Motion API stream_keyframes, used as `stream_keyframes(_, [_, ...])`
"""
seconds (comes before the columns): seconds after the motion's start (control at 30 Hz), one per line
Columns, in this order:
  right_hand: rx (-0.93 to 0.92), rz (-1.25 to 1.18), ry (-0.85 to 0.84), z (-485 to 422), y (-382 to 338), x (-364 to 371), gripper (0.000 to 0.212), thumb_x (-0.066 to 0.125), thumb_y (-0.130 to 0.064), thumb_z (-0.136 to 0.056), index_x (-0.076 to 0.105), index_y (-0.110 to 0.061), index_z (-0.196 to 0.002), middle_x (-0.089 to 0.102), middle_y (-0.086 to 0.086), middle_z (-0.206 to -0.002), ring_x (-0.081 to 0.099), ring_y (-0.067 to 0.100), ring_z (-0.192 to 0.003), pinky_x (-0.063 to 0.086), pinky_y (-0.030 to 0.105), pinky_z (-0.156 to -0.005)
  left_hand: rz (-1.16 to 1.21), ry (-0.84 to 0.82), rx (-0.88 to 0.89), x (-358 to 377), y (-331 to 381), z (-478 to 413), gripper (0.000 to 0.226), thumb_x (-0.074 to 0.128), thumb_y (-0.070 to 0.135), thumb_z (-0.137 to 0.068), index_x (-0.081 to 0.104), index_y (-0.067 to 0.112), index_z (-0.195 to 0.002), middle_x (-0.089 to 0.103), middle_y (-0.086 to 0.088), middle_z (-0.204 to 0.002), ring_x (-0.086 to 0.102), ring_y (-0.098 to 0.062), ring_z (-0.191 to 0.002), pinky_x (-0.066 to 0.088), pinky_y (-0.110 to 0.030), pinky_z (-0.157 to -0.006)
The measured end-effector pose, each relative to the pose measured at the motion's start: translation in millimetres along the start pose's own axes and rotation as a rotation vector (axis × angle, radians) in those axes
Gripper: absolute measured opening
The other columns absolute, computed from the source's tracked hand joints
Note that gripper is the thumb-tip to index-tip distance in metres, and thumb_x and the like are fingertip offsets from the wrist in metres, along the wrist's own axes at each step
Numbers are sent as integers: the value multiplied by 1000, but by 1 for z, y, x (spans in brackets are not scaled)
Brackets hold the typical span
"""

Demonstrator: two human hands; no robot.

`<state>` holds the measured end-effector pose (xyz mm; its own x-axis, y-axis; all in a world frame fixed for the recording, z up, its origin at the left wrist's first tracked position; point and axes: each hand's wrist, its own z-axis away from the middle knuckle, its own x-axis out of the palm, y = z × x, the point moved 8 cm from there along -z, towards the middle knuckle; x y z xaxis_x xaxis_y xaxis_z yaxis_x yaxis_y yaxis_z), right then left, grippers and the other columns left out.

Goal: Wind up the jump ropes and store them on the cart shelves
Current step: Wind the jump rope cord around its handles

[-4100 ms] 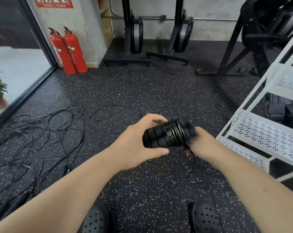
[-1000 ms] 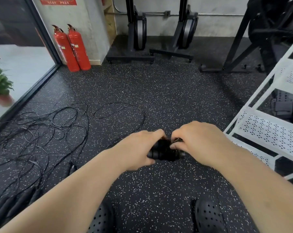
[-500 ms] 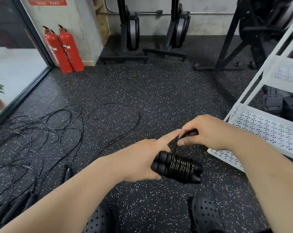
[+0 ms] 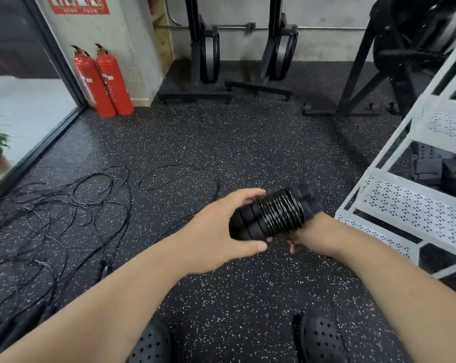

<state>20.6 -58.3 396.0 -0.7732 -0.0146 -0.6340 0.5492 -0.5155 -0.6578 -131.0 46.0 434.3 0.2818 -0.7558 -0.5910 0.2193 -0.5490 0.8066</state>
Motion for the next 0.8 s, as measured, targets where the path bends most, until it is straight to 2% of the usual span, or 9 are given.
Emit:
stream_keyframes(0.07, [-11, -68, 46, -4, -11, 12, 38, 47, -23, -112, 60, -20, -76, 59, 1, -67, 58, 17, -62, 53, 21, -59, -12, 94, -23, -6, -9, -6, 78, 91, 33, -82, 49, 46, -146, 64, 26, -130, 59, 8, -120, 47, -25, -109])
stream_keyframes(0.2, [-53, -17, -15, -6, -17, 38, 30, 44, -39, -113, 58, -22, -92, 60, -5, -65, 58, 12, -57, 54, 29, -56, -70, 227, -86, -20, -26, -14, 65, 89, 36, -84, 47, 54, -130, 53, 21, -128, 52, 15, -111, 35, 1, -90])
stream_keyframes(0.27, [-37, -2, 10, -6, -15, 40, 31, 44, -41, -112, 57, -21, -92, 62, -3, -69, 60, 15, -55, 55, 35, -56, -83, 245, -116, -23, -31, -15, 61, 89, 37, -85, 47, 53, -125, 52, 21, -125, 51, 18, -107, 34, 5, -84])
stream_keyframes(0.4, [-45, 344, 203, -1, -28, 26, 31, 46, -44, -111, 54, -26, -87, 62, -4, -73, 58, 15, -60, 39, 36, -55, -97, 295, -140, -25, -36, -15, 51, 88, 38, -84, 53, 49, -119, 61, 26, -110, 55, 18, -100, 38, 1, -77])
stream_keyframes(0.53, [-54, 587, 329, 8, -40, 25, 24, 41, -41, -111, 58, -27, -101, 65, -5, -85, 62, 21, -76, 46, 38, -63, -101, 334, -166, -26, -42, -16, 50, 91, 41, -79, 66, 38, -123, 68, 25, -100, 59, 16, -94, 40, 0, -73])
stream_keyframes(0.6, [-68, 687, 405, 12, -45, 24, 18, 42, -38, -111, 56, -28, -105, 66, -4, -88, 64, 24, -75, 49, 38, -63, -119, 353, -199, -26, -46, -16, 58, 92, 45, -76, 64, 37, -126, 68, 22, -103, 62, 8, -92, 42, -5, -73])
stream_keyframes(0.67, [-86, 762, 446, 15, -52, 23, 12, 45, -36, -111, 52, -30, -105, 65, -6, -88, 59, 23, -70, 46, 36, -59, -107, 365, -259, -26, -52, -15, 64, 93, 50, -74, 57, 37, -126, 67, 17, -107, 64, 0, -92, 52, -17, -77])
stream_keyframes(0.73, [-92, 813, 444, 17, -59, 21, 15, 41, -41, -112, 48, -31, -102, 64, -7, -89, 52, 22, -69, 39, 35, -58, -98, 369, -300, -27, -55, -14, 63, 93, 50, -74, 54, 36, -121, 68, 14, -106, 66, -4, -89, 57, -26, -74])
stream_keyframes(0.8, [-107, 843, 449, 20, -66, 18, 20, 38, -45, -112, 46, -32, -100, 57, -8, -86, 52, 20, -70, 35, 34, -58, -102, 371, -315, -30, -55, -14, 60, 94, 49, -75, 55, 35, -118, 68, 14, -102, 67, -5, -85, 56, -27, -70])
